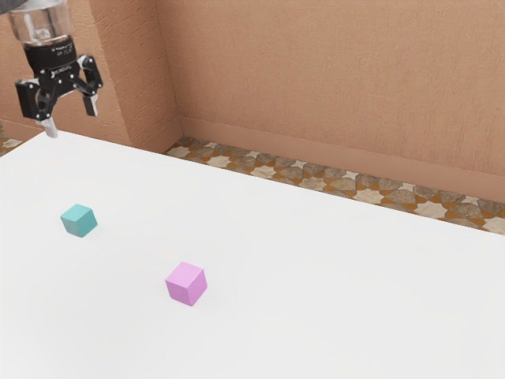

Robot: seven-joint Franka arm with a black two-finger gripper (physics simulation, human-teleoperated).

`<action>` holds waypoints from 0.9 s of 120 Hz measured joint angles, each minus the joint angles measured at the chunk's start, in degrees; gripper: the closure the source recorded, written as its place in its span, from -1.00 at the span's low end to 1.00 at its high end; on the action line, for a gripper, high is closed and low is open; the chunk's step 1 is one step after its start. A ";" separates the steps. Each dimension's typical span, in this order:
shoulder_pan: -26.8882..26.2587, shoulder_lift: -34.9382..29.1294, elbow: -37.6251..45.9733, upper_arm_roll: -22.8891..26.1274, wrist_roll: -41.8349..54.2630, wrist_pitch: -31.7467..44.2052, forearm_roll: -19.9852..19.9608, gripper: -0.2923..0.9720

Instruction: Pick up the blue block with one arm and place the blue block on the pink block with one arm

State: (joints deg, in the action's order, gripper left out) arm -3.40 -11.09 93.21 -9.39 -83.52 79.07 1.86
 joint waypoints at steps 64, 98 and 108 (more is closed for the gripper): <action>2.05 6.42 14.92 -0.44 12.94 18.38 3.13 -0.54; 13.31 10.99 17.04 -0.71 43.29 27.07 1.09 -0.54; 16.48 11.20 20.30 -0.78 50.32 30.55 0.31 -0.54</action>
State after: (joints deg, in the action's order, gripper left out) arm 13.08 0.11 113.50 -10.17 -33.20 109.62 2.17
